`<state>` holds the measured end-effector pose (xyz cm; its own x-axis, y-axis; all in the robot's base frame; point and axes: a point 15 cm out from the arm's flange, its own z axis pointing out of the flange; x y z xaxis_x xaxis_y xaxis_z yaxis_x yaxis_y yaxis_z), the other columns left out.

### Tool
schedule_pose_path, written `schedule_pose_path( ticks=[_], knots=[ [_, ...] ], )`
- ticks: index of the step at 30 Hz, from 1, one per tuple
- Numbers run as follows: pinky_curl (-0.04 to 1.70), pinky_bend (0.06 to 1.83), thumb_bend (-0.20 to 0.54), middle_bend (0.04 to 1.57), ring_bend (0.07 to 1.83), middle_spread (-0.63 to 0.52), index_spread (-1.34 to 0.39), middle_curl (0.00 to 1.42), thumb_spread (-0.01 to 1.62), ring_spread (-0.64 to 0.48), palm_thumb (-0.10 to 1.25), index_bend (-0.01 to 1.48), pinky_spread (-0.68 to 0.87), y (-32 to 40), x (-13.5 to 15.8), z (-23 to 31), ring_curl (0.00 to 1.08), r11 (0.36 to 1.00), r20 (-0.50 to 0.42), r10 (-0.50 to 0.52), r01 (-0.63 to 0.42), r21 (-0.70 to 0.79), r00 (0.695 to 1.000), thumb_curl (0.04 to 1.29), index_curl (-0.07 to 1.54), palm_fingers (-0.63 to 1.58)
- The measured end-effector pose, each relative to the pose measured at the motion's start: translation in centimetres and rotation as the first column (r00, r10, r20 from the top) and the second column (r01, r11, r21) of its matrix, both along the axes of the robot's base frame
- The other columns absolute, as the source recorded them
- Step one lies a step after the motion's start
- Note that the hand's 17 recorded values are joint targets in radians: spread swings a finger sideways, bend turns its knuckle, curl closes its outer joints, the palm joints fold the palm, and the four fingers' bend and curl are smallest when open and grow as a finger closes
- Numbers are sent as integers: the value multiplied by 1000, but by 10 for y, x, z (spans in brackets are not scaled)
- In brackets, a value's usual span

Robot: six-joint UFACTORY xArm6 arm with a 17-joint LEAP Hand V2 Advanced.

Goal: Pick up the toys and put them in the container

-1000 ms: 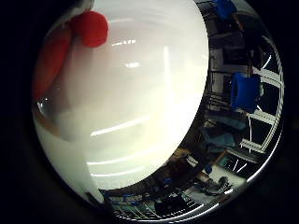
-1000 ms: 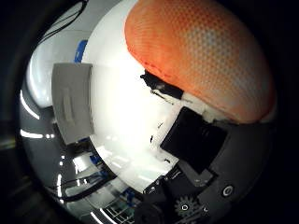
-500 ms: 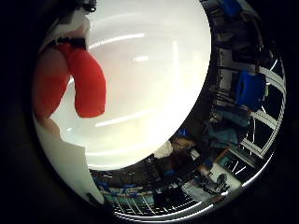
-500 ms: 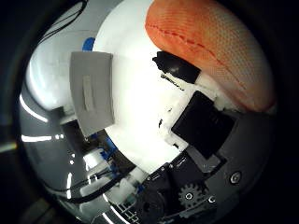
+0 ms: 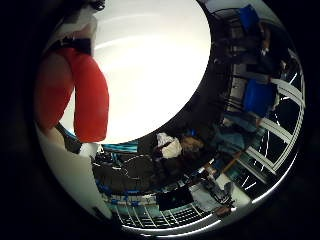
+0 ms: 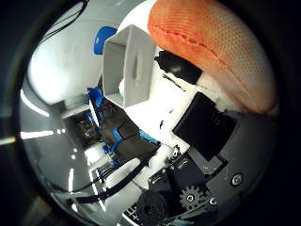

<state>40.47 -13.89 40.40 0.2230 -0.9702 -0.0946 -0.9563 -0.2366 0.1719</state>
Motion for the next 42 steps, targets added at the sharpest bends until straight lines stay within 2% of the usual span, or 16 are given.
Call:
schedule_pose_path(
  ticks=[8,15,23,27,29,31,33,34,35,36,37,38,39,40,42],
  knots=[
    [978,1261,-10,1187,1337,-205,-296,955,1202,-244,1042,974,-211,96,3,40,798,999,84,49,-48,-12,995,556,964,1066],
    [1003,1244,-10,1184,1334,-206,-298,957,1195,-243,1048,967,-217,186,6,40,800,993,89,114,-115,13,989,567,971,1069],
    [1028,1226,-13,1182,1335,-206,-300,958,1188,-237,1035,962,-223,260,31,16,805,990,111,122,-129,55,986,573,977,1071],
    [1026,1222,-24,1160,1328,-216,-299,965,1201,-244,945,924,-231,275,52,12,801,992,170,96,-109,67,981,544,967,1047],
    [1003,1204,-24,1125,1320,-223,-303,963,1209,-244,893,868,-244,281,63,10,787,992,200,83,-101,81,976,524,943,1048],
    [907,1128,-27,1091,1280,-223,-314,915,1208,-249,825,650,-315,288,67,10,729,989,206,72,-97,113,976,498,893,1041],
    [822,1064,-25,1030,1245,-231,-320,860,1206,-262,786,414,-421,290,67,9,679,986,195,60,-89,140,979,480,850,920],
    [806,1053,-24,937,1200,-236,-334,822,1211,-266,766,270,-457,289,65,8,659,986,186,60,-87,143,981,468,818,656],
    [789,959,-25,841,1110,-232,-383,779,1219,-238,740,241,-390,288,63,7,628,986,176,65,-90,142,982,455,772,379],
    [789,906,-27,716,1005,-201,-427,723,1219,-166,713,256,-260,288,61,5,593,986,167,68,-91,140,984,440,729,183],
    [763,900,-25,584,884,-156,-460,651,1220,-63,696,244,-103,286,58,3,528,986,151,72,-93,136,986,430,667,71],
    [754,894,-25,554,860,-143,-466,635,1218,-36,692,251,-62,286,54,1,512,987,132,79,-96,132,988,428,657,58],
    [711,871,-25,431,723,-69,-487,557,1212,82,672,226,122,285,52,-3,437,986,114,87,-102,130,990,415,592,-41],
    [662,825,-23,374,636,-17,-496,507,1204,150,661,195,260,283,51,-7,383,985,103,97,-110,130,990,405,539,-38],
    [601,757,-23,372,535,15,-496,472,1194,209,646,164,391,279,53,-7,333,984,103,102,-115,134,989,396,476,-34]
  ],
)
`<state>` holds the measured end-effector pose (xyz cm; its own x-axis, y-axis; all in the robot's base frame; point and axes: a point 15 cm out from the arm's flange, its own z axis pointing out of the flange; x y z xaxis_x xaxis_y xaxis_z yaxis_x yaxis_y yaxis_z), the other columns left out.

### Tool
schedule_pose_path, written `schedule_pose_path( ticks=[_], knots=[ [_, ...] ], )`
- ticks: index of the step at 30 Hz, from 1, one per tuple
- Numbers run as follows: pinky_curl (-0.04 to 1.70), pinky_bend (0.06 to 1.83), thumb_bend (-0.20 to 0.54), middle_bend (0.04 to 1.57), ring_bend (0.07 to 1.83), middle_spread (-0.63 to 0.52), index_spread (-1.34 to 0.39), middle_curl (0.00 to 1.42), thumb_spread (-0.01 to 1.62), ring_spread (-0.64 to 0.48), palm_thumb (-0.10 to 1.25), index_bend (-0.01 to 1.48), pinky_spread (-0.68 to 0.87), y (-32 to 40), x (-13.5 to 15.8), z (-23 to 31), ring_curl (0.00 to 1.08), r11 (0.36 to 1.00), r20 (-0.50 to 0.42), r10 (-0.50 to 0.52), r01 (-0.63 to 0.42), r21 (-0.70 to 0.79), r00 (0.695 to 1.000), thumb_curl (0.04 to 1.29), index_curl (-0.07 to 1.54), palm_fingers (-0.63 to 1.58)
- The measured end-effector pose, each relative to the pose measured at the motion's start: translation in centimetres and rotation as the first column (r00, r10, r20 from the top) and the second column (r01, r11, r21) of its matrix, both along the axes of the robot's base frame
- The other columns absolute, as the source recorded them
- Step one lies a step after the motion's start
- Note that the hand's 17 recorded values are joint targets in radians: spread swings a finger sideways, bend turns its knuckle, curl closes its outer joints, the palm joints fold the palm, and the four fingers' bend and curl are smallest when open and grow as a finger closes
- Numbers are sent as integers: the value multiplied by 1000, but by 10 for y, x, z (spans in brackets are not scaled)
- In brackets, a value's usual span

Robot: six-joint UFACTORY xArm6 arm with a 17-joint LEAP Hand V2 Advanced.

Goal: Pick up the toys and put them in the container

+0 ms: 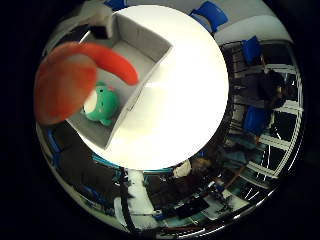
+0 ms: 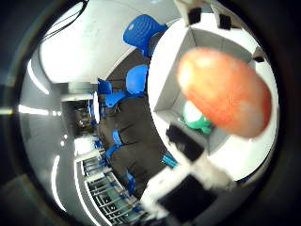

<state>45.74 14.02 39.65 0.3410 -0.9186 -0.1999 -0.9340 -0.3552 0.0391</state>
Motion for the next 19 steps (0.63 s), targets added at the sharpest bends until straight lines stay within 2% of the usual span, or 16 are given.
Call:
schedule_pose_path(
  ticks=[4,11,18,19],
  knots=[
    [495,642,-20,379,414,36,-486,423,1174,265,629,149,502,-6,2,0,278,1000,3,5,-5,3,1000,380,371,-13],
    [399,559,-18,357,333,40,-470,368,1166,272,628,164,507,-12,-8,17,250,1000,22,8,-8,6,1000,367,296,34],
    [335,469,-18,307,271,40,-454,338,1179,260,620,167,485,-45,-57,38,241,1000,-84,-17,16,-14,996,341,289,86],
    [336,477,-19,236,283,68,-457,316,1184,259,616,184,485,-55,-66,45,246,999,-95,-31,30,-17,995,336,293,63]
  ],
)
